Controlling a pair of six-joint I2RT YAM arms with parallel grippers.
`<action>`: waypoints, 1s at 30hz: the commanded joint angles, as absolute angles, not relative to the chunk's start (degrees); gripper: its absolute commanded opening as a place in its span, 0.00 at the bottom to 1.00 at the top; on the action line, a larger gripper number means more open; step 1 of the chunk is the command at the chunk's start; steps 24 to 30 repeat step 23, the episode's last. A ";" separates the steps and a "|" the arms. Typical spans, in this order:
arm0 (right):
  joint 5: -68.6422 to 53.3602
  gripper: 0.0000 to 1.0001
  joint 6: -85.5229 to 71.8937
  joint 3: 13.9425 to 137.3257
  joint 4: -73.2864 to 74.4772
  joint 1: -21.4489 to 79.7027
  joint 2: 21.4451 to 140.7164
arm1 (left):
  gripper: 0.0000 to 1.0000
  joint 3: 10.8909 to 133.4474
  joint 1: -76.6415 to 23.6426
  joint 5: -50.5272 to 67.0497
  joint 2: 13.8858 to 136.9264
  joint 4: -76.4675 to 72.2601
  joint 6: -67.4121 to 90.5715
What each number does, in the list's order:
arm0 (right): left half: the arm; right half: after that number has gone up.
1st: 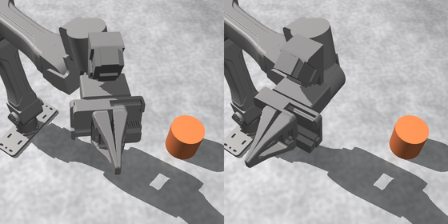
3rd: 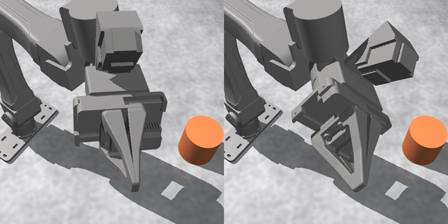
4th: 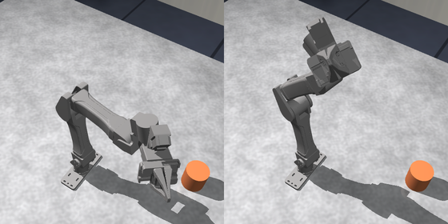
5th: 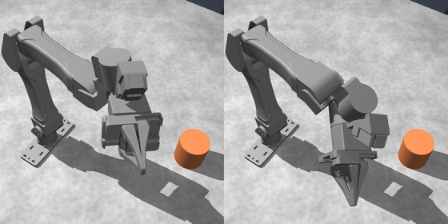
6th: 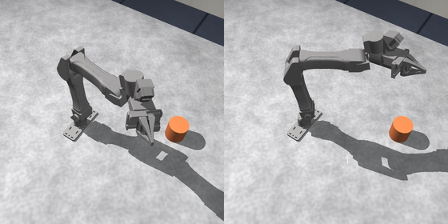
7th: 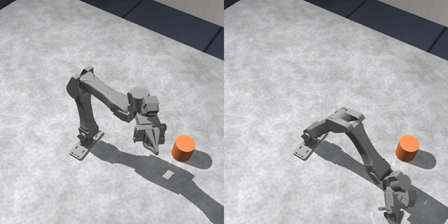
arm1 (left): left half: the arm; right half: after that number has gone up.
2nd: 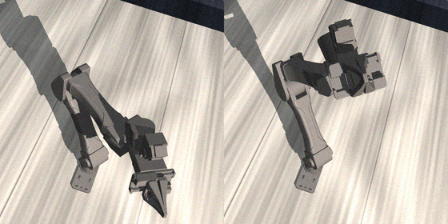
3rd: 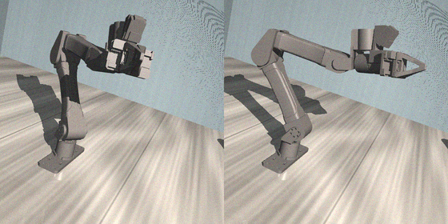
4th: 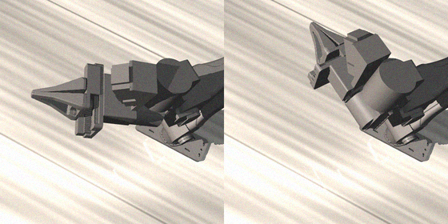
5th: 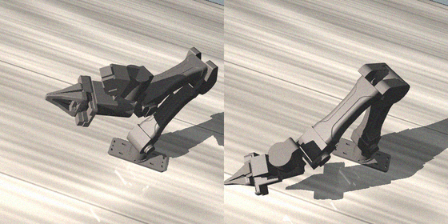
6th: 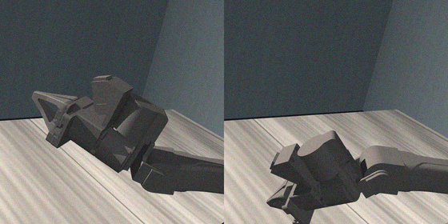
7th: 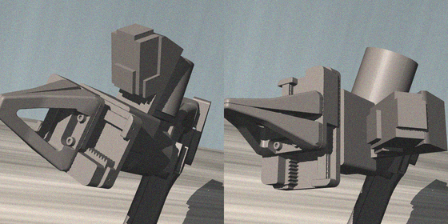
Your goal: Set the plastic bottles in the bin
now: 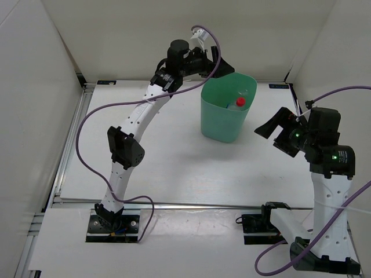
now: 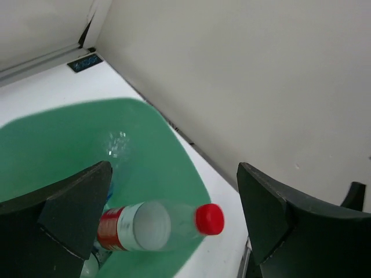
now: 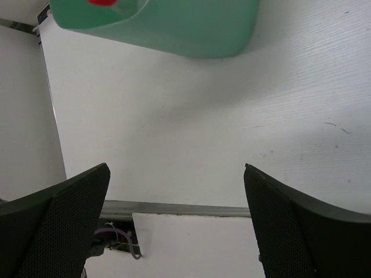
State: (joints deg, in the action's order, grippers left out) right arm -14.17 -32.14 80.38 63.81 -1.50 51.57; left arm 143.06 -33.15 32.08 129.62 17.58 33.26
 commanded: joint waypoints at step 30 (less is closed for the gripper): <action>-7.93 1.00 -28.56 78.07 61.44 -2.20 56.78 | 1.00 46.52 -27.51 -26.39 42.42 18.81 14.86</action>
